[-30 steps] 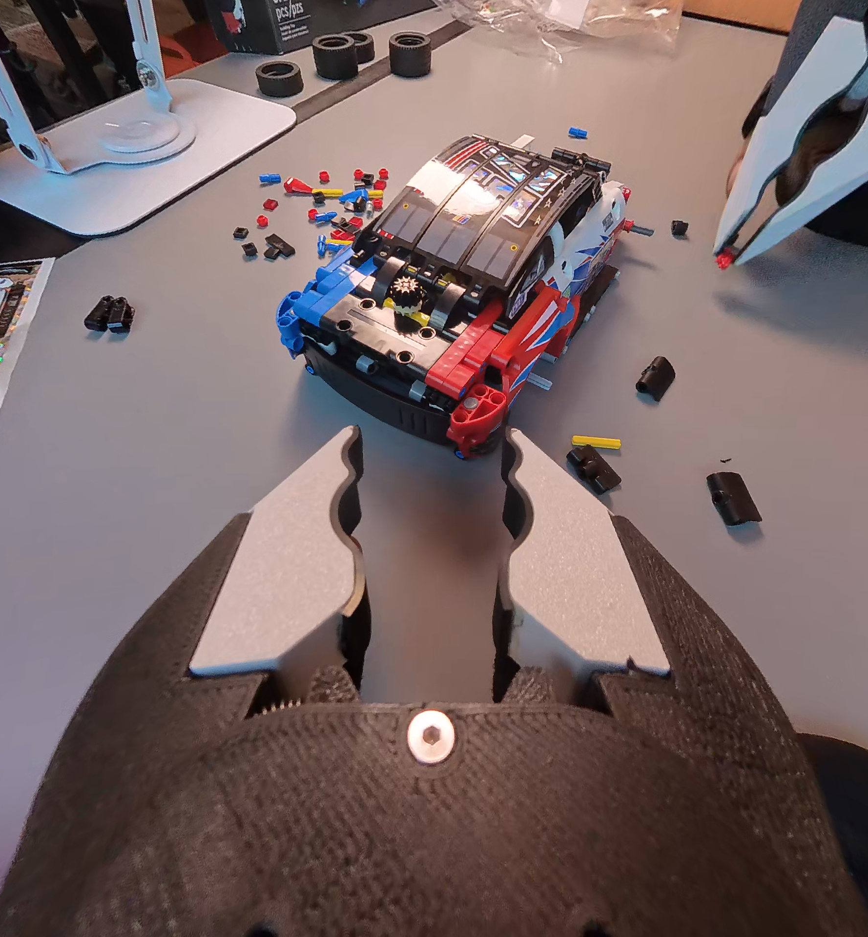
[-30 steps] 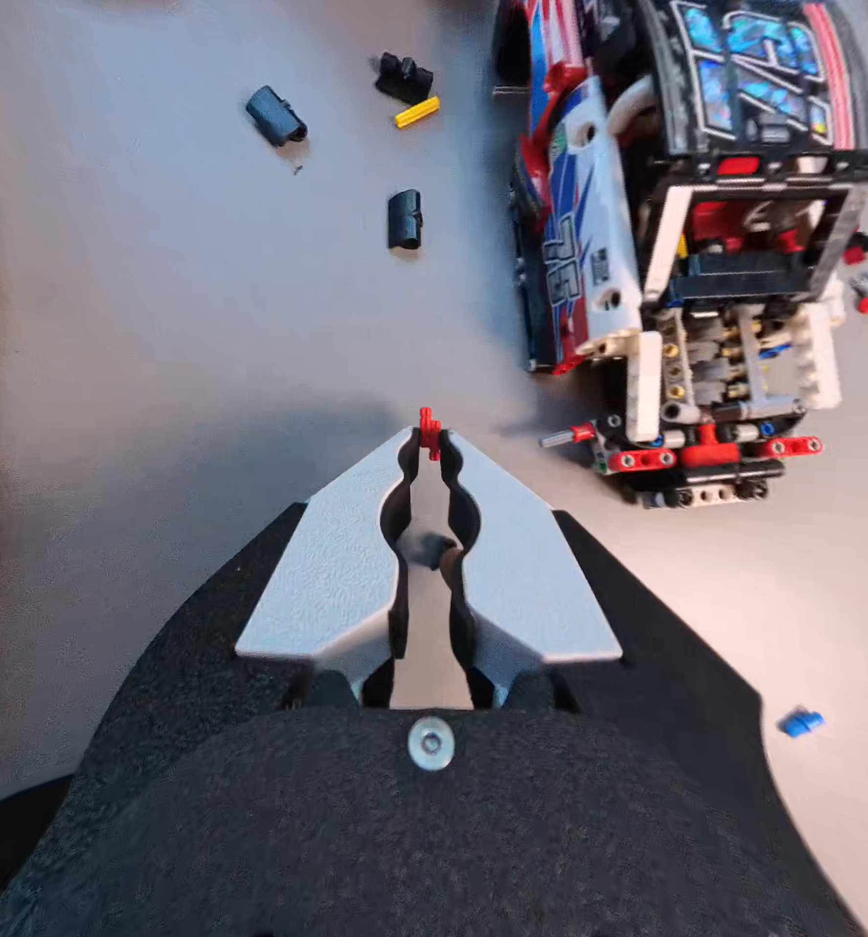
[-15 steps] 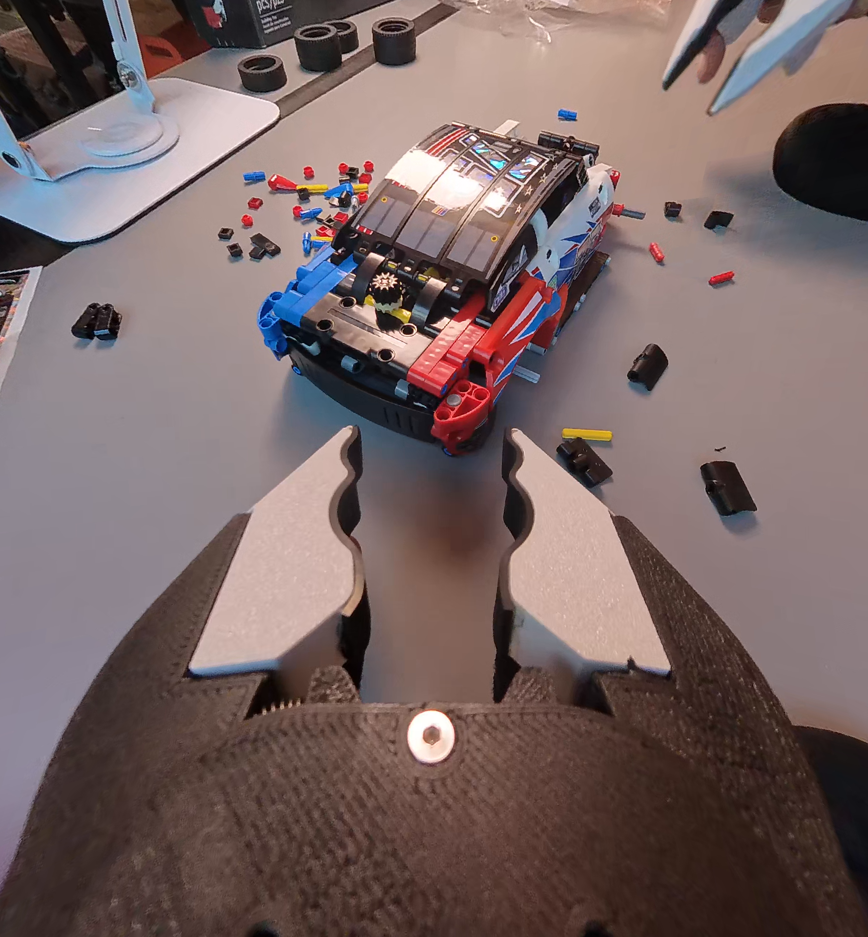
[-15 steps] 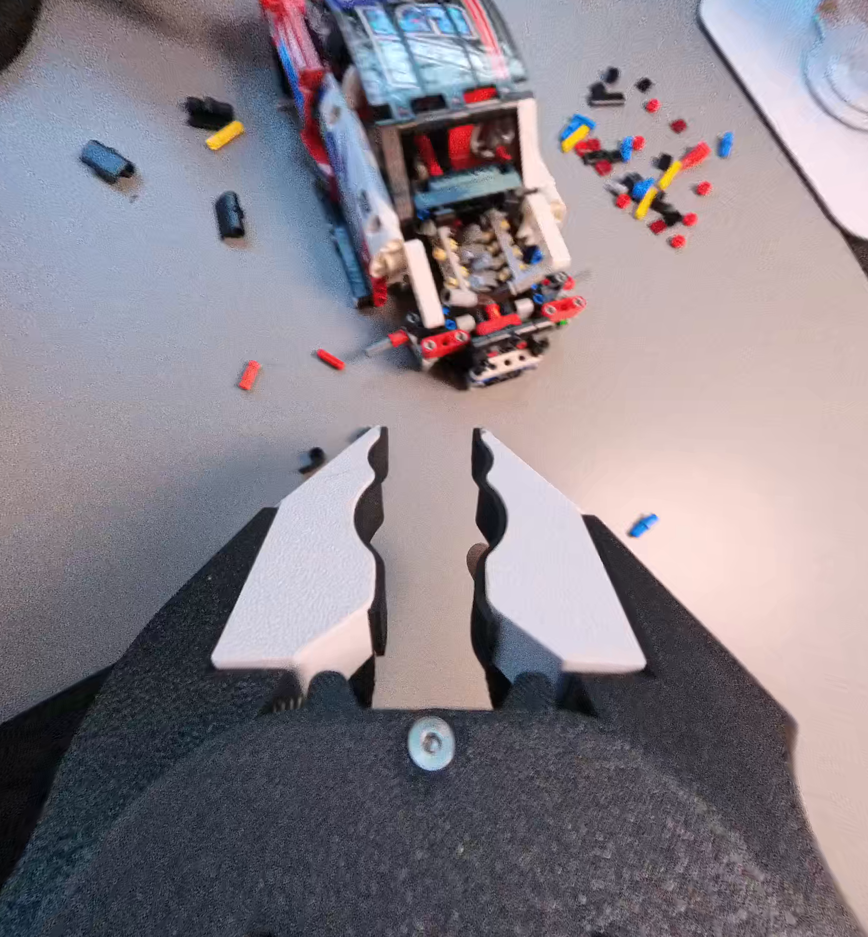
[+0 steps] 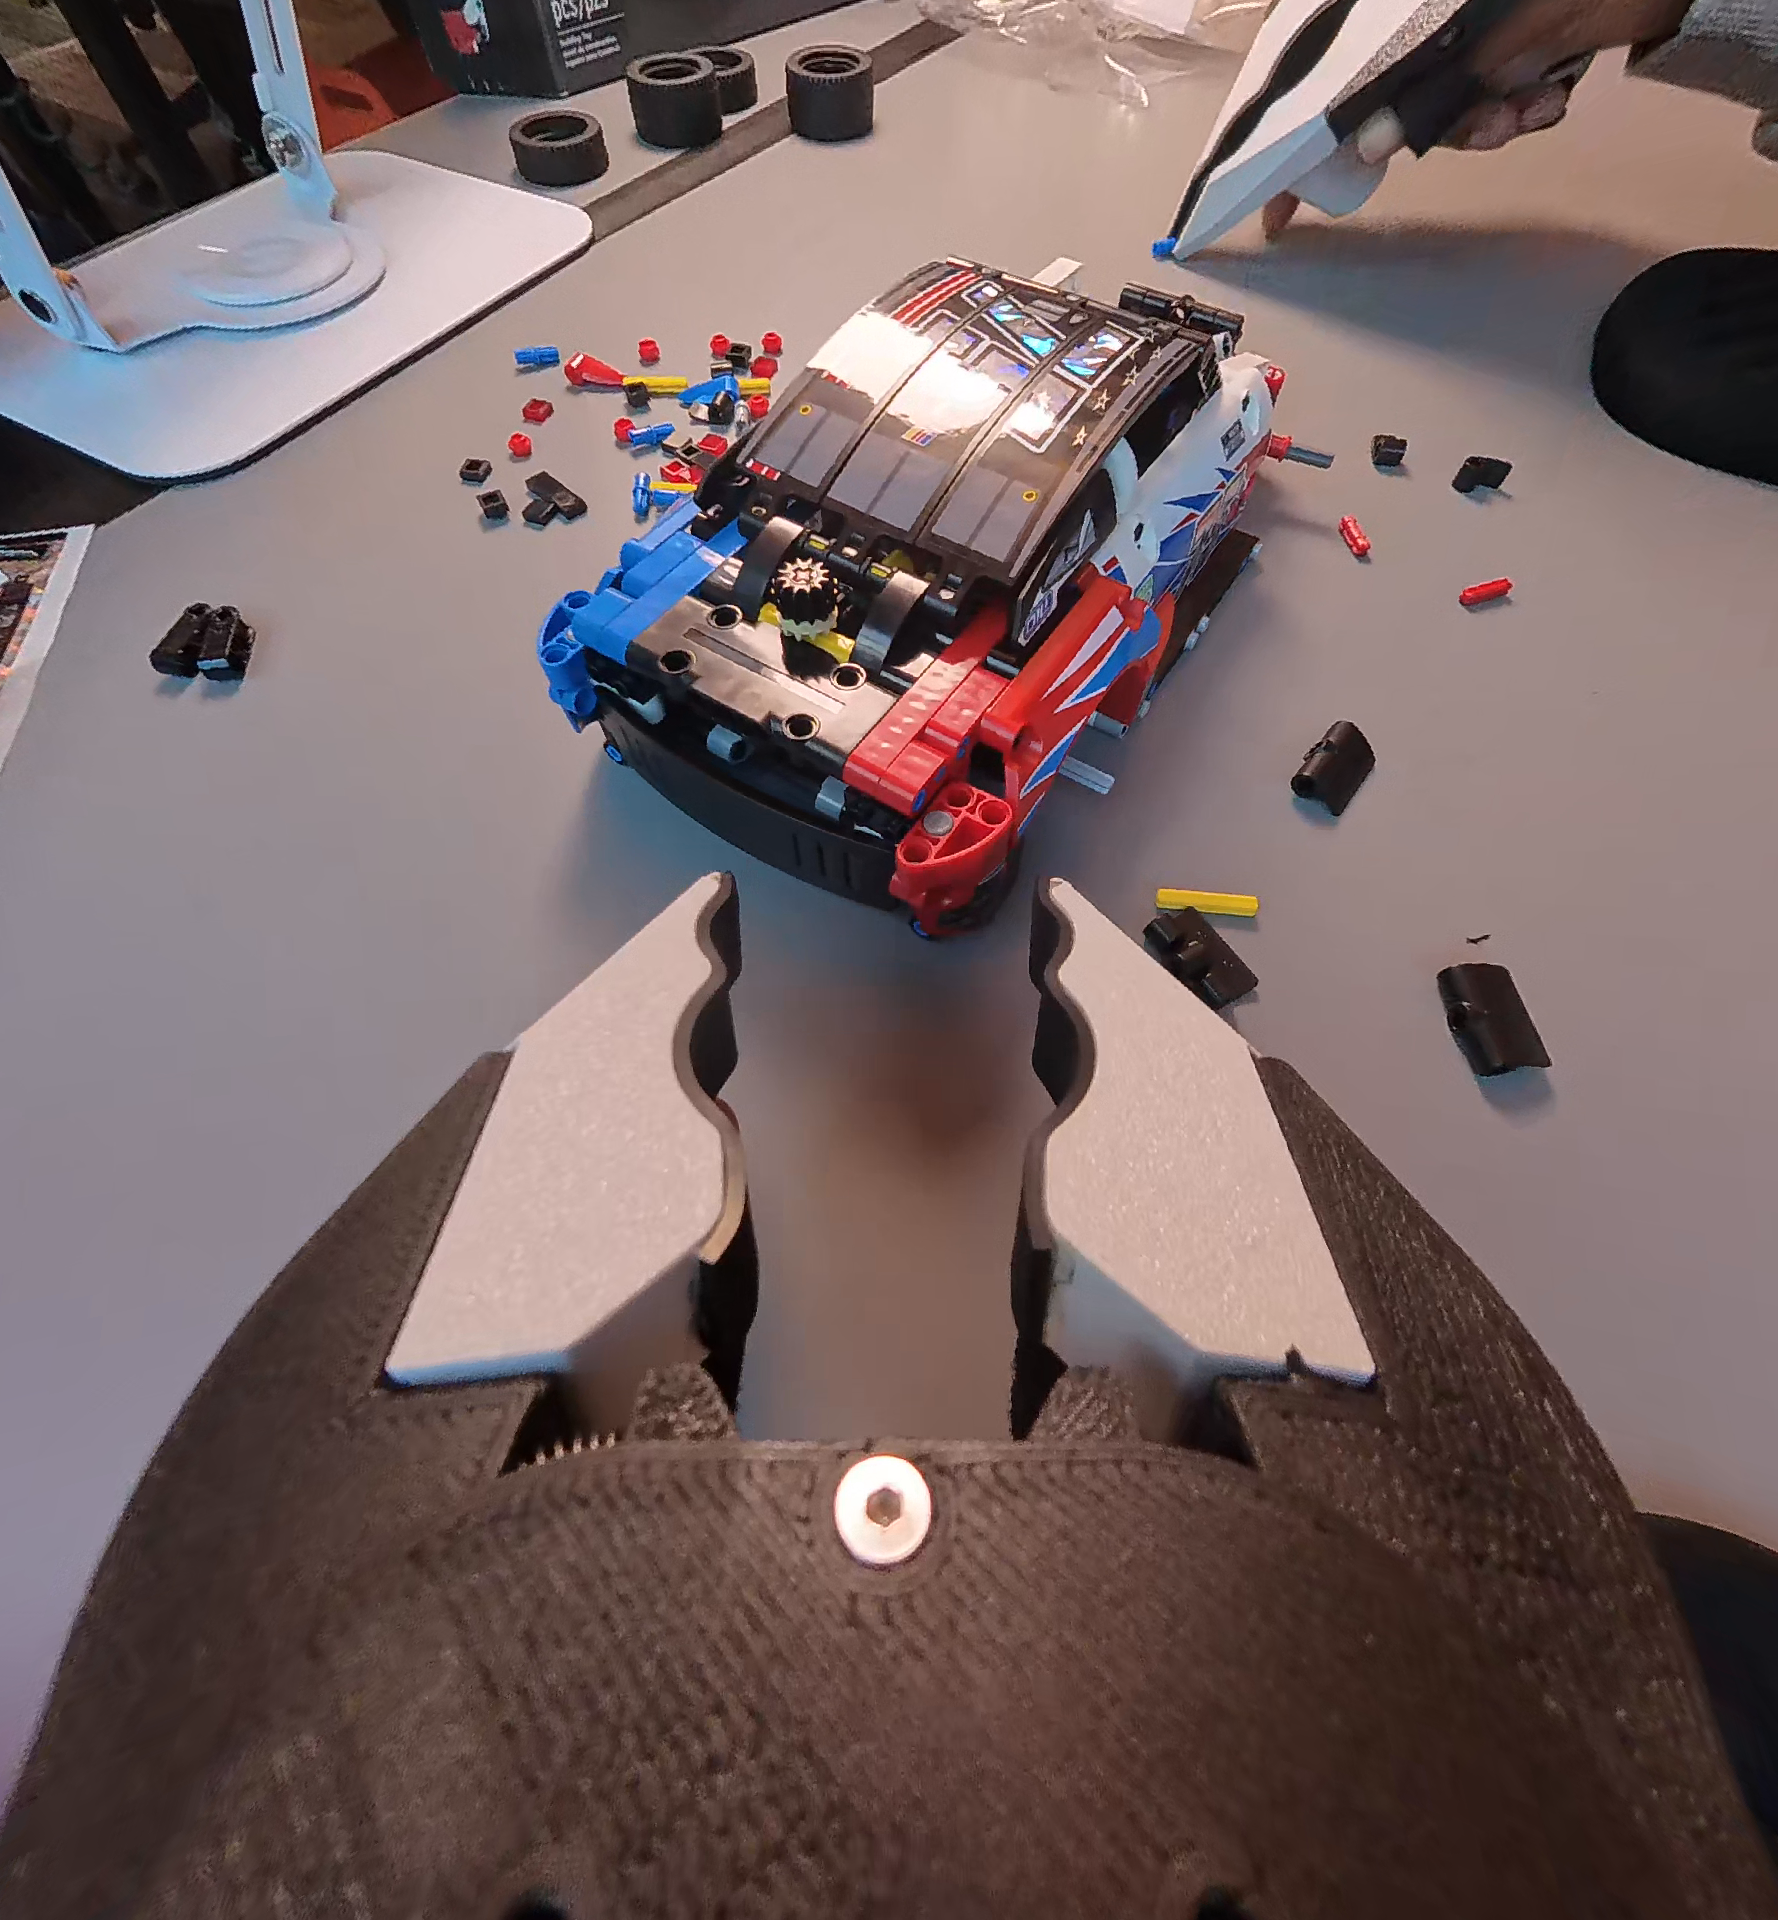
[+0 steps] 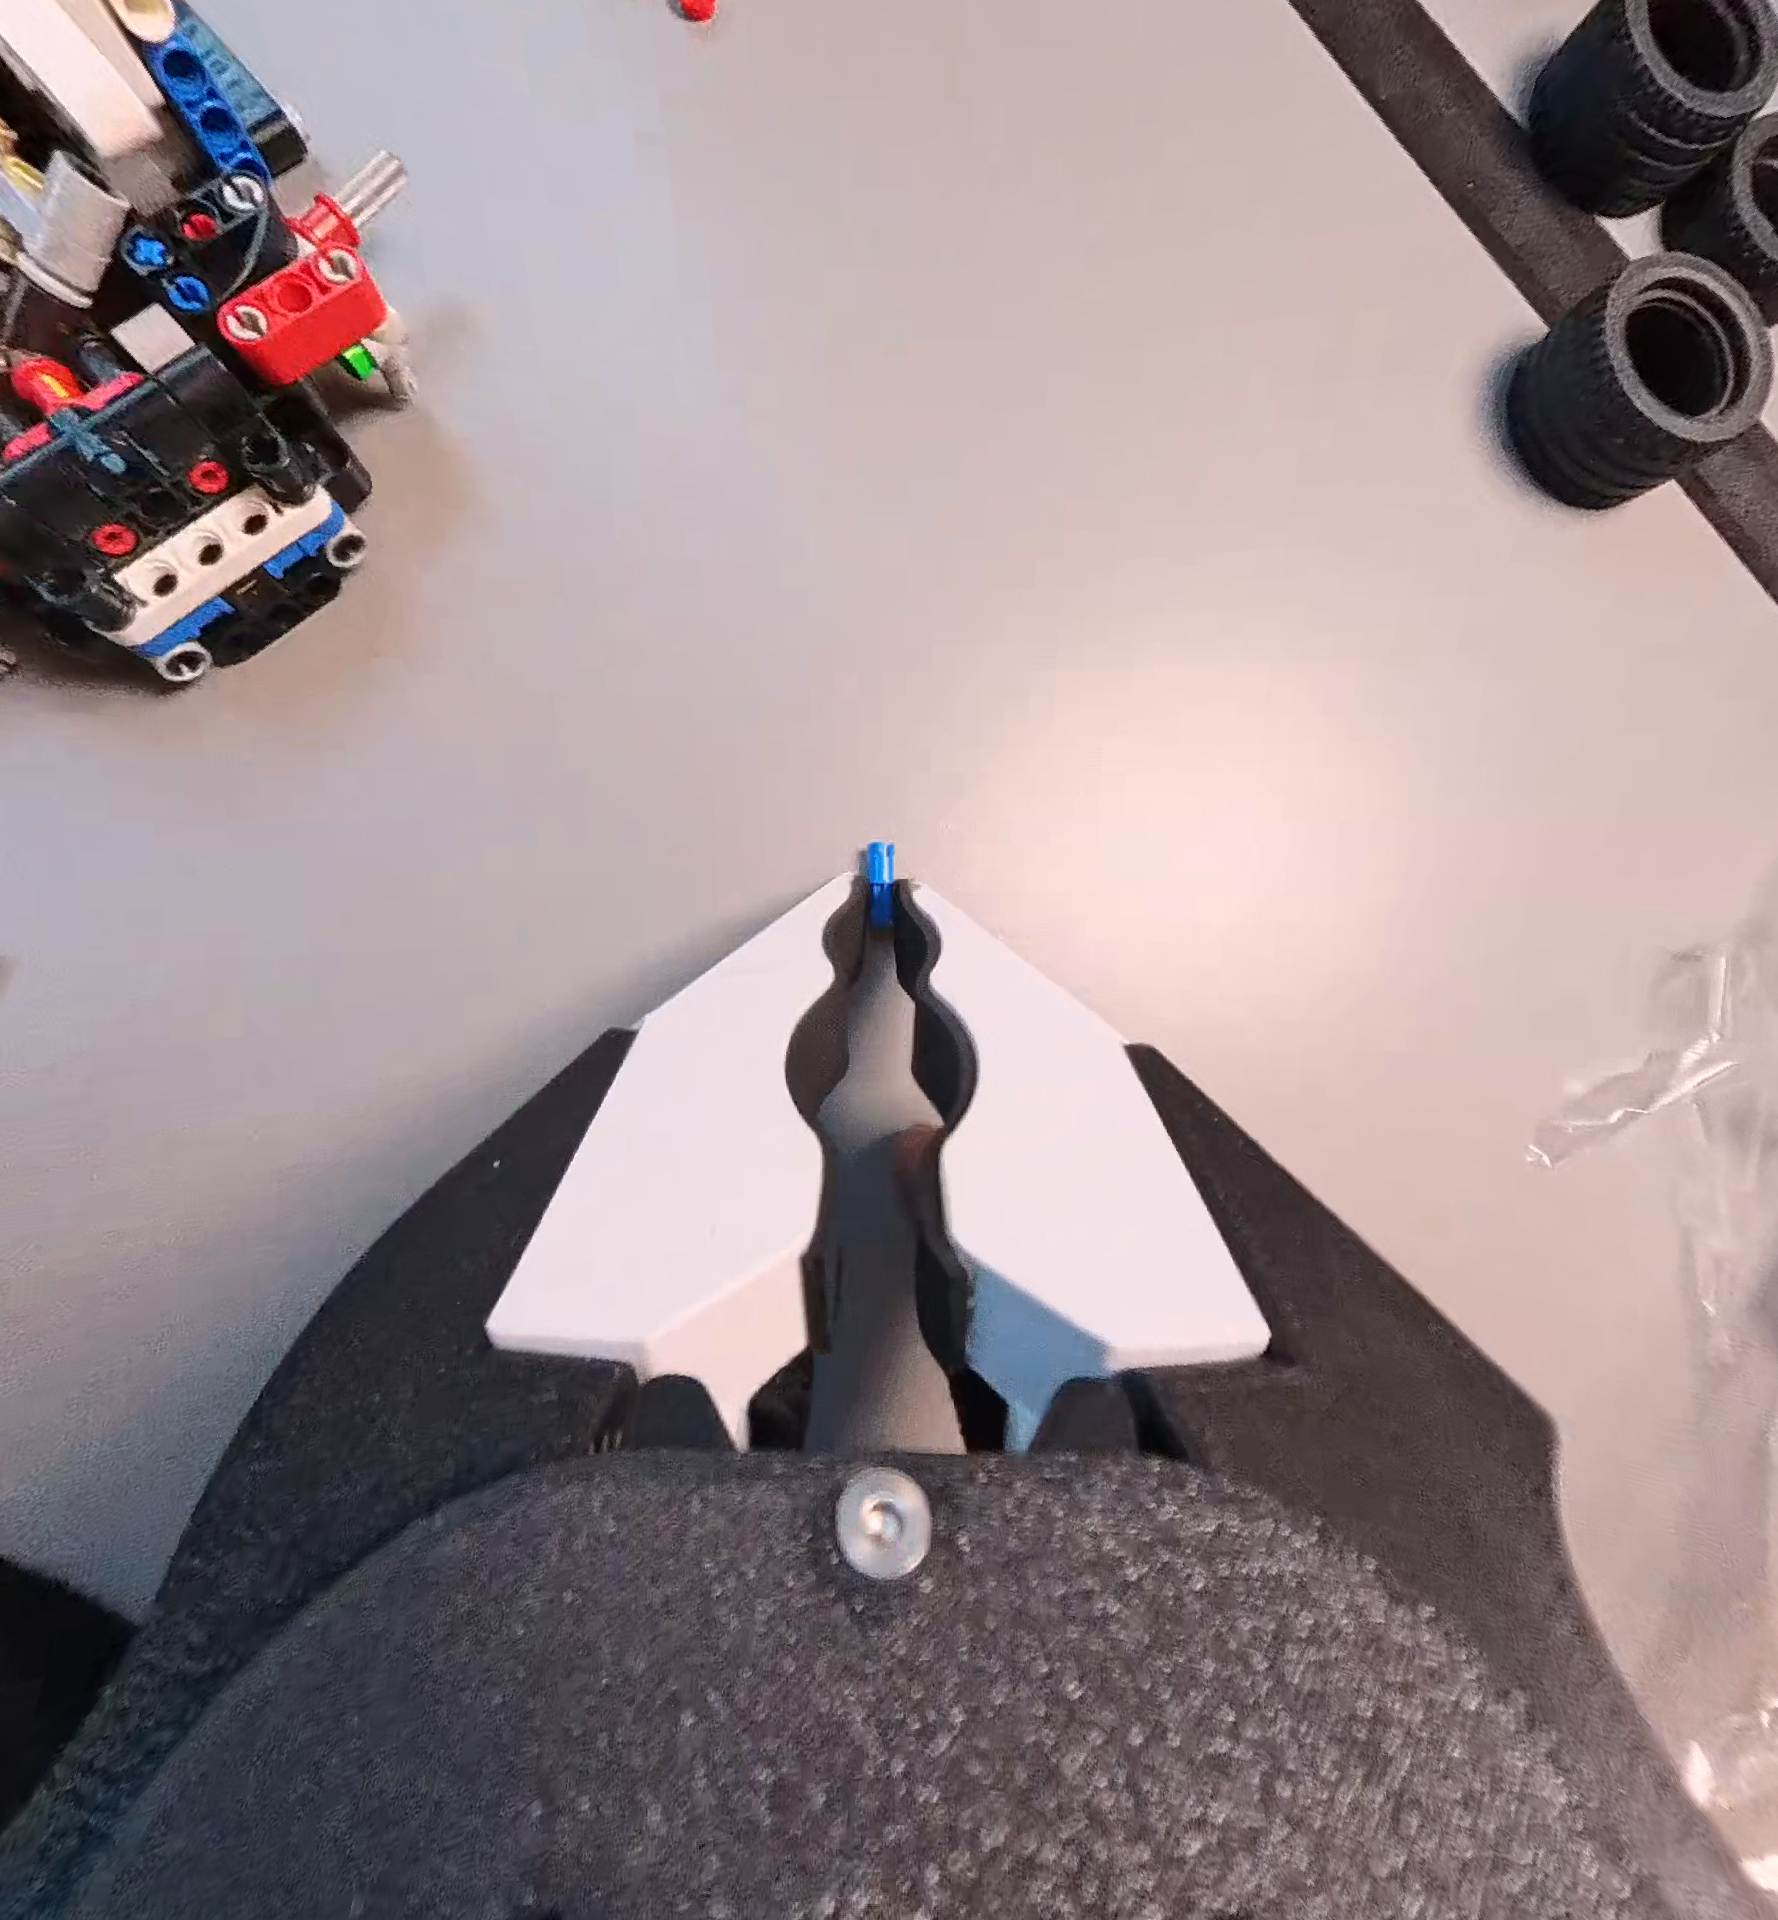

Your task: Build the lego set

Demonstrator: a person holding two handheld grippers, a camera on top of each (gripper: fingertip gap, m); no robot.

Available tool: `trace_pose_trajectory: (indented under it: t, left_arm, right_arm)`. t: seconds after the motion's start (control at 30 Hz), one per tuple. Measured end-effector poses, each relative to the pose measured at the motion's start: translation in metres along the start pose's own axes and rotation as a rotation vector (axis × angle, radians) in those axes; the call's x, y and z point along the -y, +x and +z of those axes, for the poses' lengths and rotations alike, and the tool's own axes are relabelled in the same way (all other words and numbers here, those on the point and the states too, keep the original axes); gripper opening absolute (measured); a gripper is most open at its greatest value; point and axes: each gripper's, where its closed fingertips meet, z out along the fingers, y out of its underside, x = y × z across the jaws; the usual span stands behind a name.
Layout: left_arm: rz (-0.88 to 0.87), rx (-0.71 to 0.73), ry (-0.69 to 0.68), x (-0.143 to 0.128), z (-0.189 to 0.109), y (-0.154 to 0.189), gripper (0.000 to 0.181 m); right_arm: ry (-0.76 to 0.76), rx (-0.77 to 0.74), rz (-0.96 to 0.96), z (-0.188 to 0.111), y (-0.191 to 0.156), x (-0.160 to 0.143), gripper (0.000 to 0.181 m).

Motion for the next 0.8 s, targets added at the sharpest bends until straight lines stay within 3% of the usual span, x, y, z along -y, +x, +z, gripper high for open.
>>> trace_pose_trajectory:
  t: [0.07,0.17,0.23,0.33,0.47,0.53,0.67,0.8]
  left_arm:
    - [0.000,-0.001,0.001,0.000,0.000,0.000,0.055]
    - [0.000,-0.003,0.002,0.000,0.000,0.000,0.054]
    - [-0.002,-0.007,0.004,0.000,0.000,0.000,0.054]
    - [0.007,-0.016,0.002,0.000,0.001,0.003,0.054]
    - [0.025,-0.018,0.014,0.005,0.000,0.010,0.055]
    - [0.030,-0.016,0.023,0.008,-0.001,0.011,0.055]
    - [0.021,-0.011,0.017,0.006,0.002,0.010,0.057]
    - [-0.002,-0.018,-0.015,-0.001,0.012,0.009,0.058]
  right_arm:
    - [0.037,0.105,-0.045,-0.007,-0.025,0.006,0.002]
    - [0.156,0.320,-0.199,-0.034,-0.095,0.020,0.002]
    - [0.098,0.340,-0.278,-0.039,-0.119,0.010,0.002]
    - [0.006,0.298,-0.316,-0.031,-0.123,-0.010,0.003]
    - [0.041,0.265,-0.294,-0.031,-0.121,-0.007,0.011]
    - [0.122,0.255,-0.266,-0.039,-0.122,0.007,0.026]
    - [0.358,0.272,-0.143,-0.060,-0.123,0.051,0.035]
    - [0.236,0.226,-0.202,-0.021,-0.126,0.053,0.082]
